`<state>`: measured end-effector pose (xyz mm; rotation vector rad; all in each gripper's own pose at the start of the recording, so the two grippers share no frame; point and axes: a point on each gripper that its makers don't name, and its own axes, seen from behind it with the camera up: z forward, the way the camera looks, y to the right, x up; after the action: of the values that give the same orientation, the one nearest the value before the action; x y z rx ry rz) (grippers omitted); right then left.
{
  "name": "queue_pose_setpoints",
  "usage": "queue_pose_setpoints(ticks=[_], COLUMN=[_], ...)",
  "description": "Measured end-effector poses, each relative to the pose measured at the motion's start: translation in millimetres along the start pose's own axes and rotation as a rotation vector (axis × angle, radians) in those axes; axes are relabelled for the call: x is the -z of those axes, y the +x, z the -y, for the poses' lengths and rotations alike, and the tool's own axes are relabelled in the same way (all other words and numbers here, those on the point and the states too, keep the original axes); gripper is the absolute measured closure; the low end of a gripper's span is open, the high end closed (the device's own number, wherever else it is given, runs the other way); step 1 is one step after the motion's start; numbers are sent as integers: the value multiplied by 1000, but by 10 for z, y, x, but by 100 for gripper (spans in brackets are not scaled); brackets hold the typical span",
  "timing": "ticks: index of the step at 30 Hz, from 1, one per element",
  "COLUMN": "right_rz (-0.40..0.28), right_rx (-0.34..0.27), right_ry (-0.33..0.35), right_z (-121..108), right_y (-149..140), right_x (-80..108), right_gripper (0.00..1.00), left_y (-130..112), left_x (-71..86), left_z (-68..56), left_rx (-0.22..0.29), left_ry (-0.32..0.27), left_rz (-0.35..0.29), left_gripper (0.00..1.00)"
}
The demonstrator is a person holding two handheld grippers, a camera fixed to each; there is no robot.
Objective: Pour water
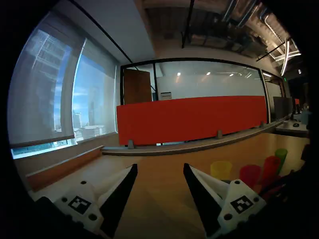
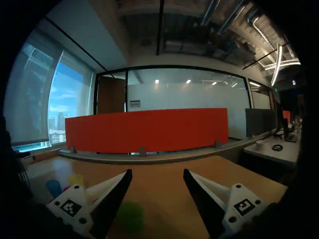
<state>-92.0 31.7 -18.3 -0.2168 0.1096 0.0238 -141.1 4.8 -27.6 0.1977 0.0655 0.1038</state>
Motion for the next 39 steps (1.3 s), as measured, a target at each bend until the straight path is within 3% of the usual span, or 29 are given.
queue_pose_setpoints(ticks=[6,15,30,39], right_rz=[-1,3,-10,-11], right_rx=[10,34,65,66], right_ry=[-21,-15,-7,-8], right_z=[-54,43,163,161], right_y=[7,-6,144,165], right_x=[19,6,-9,-13], right_gripper=[1,1,1,1], left_y=[-113,-335,-402,-404], left_x=[-8,24,18,15], left_z=[46,173,140,118], left_rx=[8,31,86,84], left_ry=[-7,-15,-59,-67], left_rz=[6,32,26,26], left_gripper=[15,15,15,16])
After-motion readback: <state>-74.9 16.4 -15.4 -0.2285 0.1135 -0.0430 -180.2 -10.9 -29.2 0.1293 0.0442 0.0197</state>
